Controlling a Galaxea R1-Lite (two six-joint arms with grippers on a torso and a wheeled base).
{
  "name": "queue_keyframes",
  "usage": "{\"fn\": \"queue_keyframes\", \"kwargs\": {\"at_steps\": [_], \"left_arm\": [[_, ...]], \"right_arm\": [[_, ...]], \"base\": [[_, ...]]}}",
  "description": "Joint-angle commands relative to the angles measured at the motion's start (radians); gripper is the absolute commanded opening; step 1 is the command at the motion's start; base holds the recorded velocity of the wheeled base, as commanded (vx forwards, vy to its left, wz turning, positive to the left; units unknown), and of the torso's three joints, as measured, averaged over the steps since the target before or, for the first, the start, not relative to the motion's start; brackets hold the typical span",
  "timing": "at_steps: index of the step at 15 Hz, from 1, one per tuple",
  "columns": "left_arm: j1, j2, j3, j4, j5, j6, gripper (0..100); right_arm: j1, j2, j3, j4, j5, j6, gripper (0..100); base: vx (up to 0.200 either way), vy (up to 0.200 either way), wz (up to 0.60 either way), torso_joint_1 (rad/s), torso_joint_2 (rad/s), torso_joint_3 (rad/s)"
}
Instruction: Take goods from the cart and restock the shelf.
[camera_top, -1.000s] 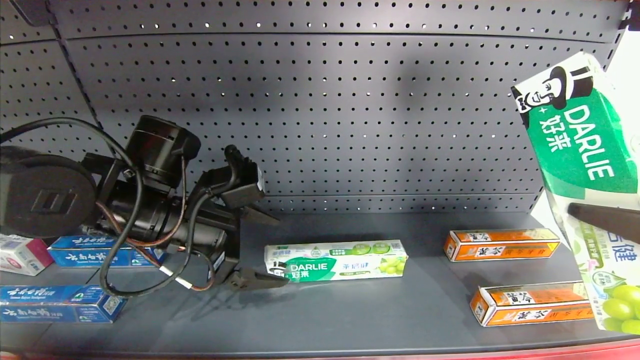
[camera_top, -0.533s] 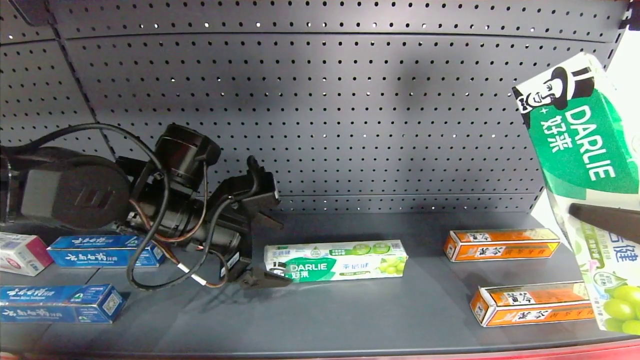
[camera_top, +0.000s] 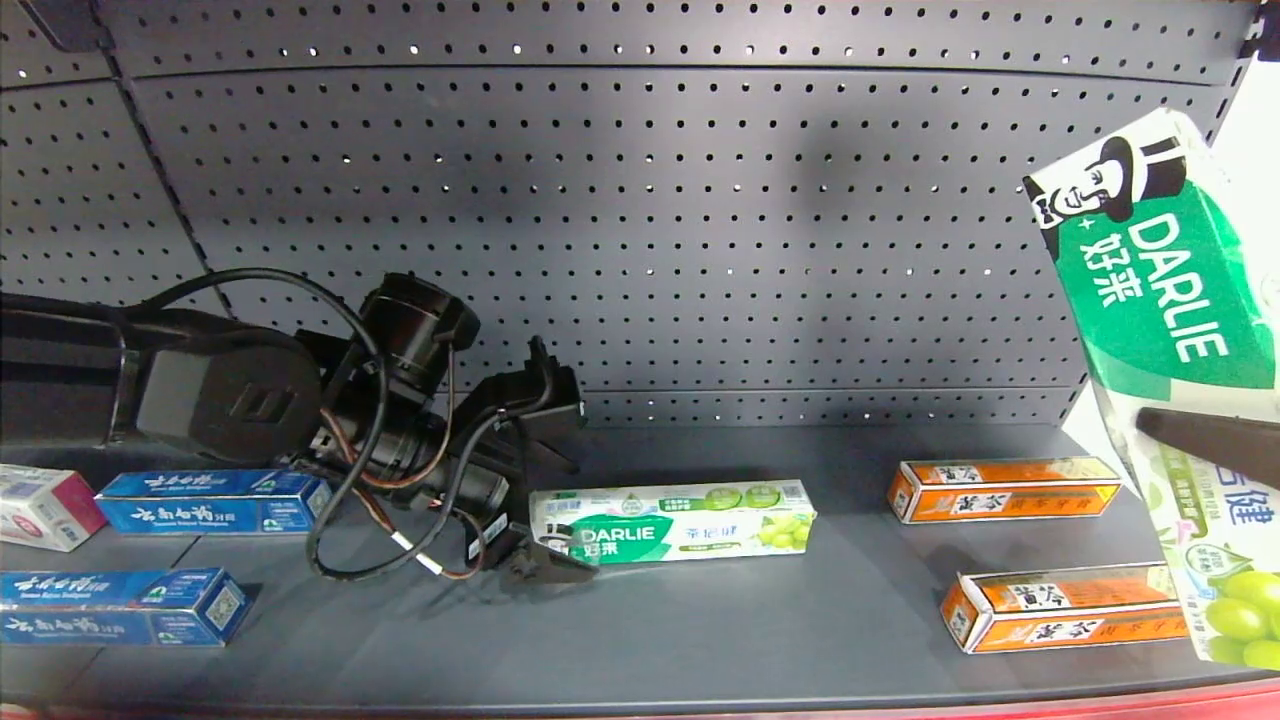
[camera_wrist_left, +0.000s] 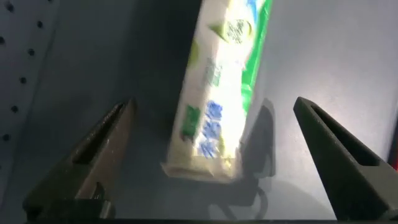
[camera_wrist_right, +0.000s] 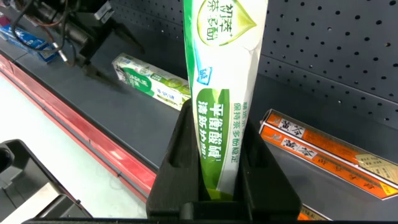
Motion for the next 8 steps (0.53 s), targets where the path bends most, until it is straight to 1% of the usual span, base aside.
{"fn": "queue_keyframes", "kwargs": {"at_steps": [1, 3, 8], "left_arm": [[0.000, 0.018, -0.017, 0.001, 0.000, 0.000, 100], [0.000, 0.035, -0.026, 0.001, 0.002, 0.000, 100], [-0.021, 0.061, -0.034, -0.001, 0.019, -0.002, 100]], "right_arm": [[0.001, 0.003, 0.001, 0.000, 0.001, 0.000, 0], [0.001, 0.003, 0.006, -0.002, 0.001, 0.000, 0], [-0.001, 0.002, 0.007, -0.002, 0.001, -0.001, 0]], "base": [[0.000, 0.000, 0.00, 0.000, 0.00, 0.000], [0.000, 0.000, 0.00, 0.000, 0.00, 0.000], [0.000, 0.000, 0.00, 0.000, 0.00, 0.000]]}}
